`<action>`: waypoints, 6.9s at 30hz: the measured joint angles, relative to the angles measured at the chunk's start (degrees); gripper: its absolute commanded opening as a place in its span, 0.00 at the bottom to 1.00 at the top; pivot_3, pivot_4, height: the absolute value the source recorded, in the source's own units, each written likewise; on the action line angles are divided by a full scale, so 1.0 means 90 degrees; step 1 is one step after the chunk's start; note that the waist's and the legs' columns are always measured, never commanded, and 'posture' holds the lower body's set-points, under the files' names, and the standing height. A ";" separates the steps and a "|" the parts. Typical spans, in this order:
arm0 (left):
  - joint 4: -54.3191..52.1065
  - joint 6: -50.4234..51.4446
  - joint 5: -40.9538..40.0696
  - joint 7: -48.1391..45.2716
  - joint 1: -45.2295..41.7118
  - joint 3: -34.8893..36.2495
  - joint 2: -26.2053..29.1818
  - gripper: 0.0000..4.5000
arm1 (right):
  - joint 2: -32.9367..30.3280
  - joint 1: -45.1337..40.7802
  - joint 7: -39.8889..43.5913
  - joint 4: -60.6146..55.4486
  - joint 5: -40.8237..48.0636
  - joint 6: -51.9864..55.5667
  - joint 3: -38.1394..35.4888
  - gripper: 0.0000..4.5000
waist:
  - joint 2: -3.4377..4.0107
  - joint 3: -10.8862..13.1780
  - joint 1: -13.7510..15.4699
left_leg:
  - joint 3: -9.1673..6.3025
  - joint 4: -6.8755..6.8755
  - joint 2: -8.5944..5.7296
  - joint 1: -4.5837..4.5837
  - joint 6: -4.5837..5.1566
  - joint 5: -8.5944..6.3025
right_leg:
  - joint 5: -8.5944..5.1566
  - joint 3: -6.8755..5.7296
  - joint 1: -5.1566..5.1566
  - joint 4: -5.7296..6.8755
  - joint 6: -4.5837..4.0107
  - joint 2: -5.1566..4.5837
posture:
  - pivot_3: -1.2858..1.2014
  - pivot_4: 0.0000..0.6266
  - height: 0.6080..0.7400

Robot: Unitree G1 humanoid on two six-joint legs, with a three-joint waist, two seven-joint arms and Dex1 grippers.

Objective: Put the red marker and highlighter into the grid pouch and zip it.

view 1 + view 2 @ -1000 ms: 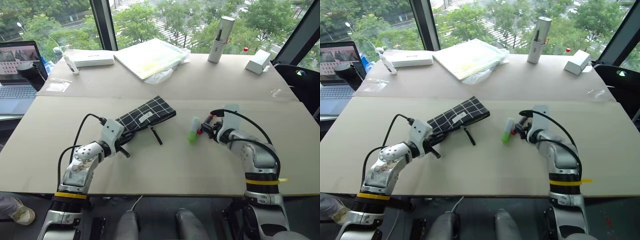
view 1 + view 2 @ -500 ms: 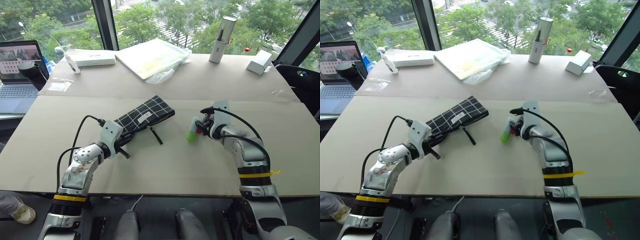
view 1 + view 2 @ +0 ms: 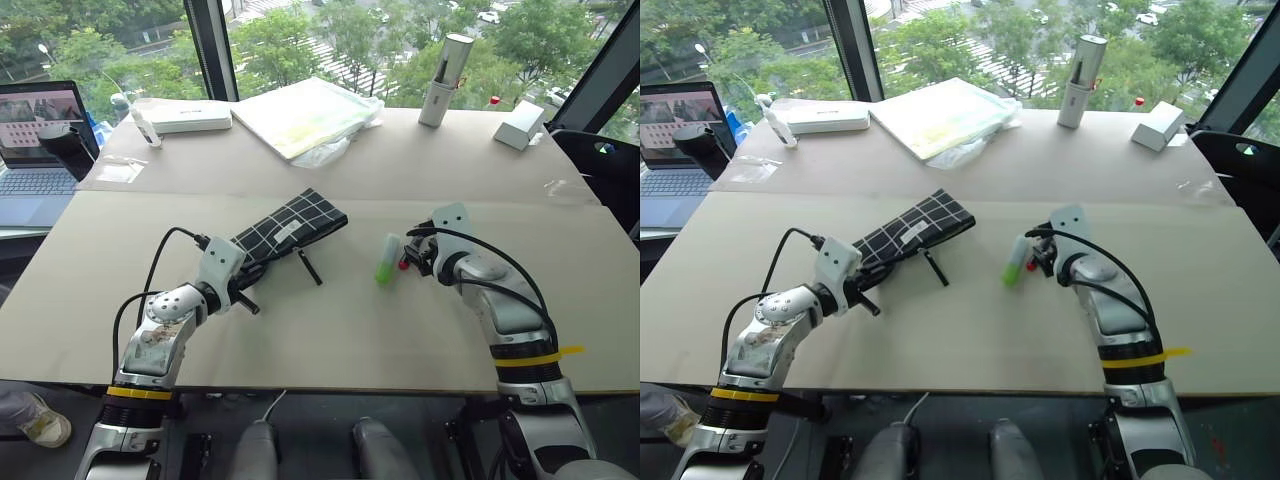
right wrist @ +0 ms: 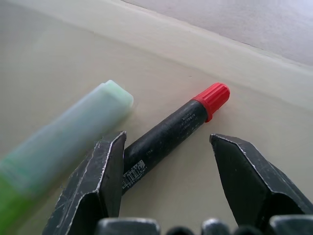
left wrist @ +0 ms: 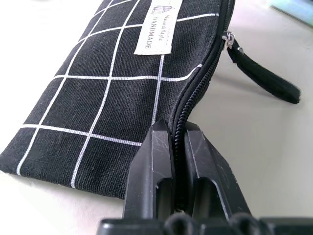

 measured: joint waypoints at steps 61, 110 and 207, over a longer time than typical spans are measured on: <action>0.0023 0.0046 -0.0120 0.0097 0.0151 0.0149 -0.0050 0.00 | 0.0655 0.0818 -0.1124 -0.0894 0.0831 0.1407 -0.1603 0.30 | -0.0018 -0.0014 -0.0015 | -0.0003 -0.0001 0.0001 0.0001 0.0000 0.0000 | 0.0000 -0.0002 0.0002 0.0000 0.0000 0.0001 | 0.52 0.24 1.00; -0.0473 0.1423 -0.1233 -0.1246 -0.0554 0.0222 0.1016 0.00 | -0.2104 -0.1008 0.3335 0.2151 -0.1914 -0.8969 0.1316 0.12 | -0.0009 -0.0001 0.0001 | -0.0003 -0.0001 -0.0001 0.0000 -0.0001 0.0001 | -0.0002 -0.0001 0.0000 0.0000 -0.0003 -0.0001 | 0.52 0.24 1.00; -0.0403 0.1516 -0.1201 -0.1226 -0.0729 -0.0015 0.0831 0.00 | -0.0933 -0.1507 0.4253 0.2362 -0.0360 -0.7569 0.1176 0.93 | -0.0008 -0.0001 -0.0010 | -0.0010 0.0010 -0.0001 0.0005 -0.0012 0.0007 | -0.0001 -0.0003 0.0002 0.0036 -0.0004 0.0000 | 0.52 0.24 1.00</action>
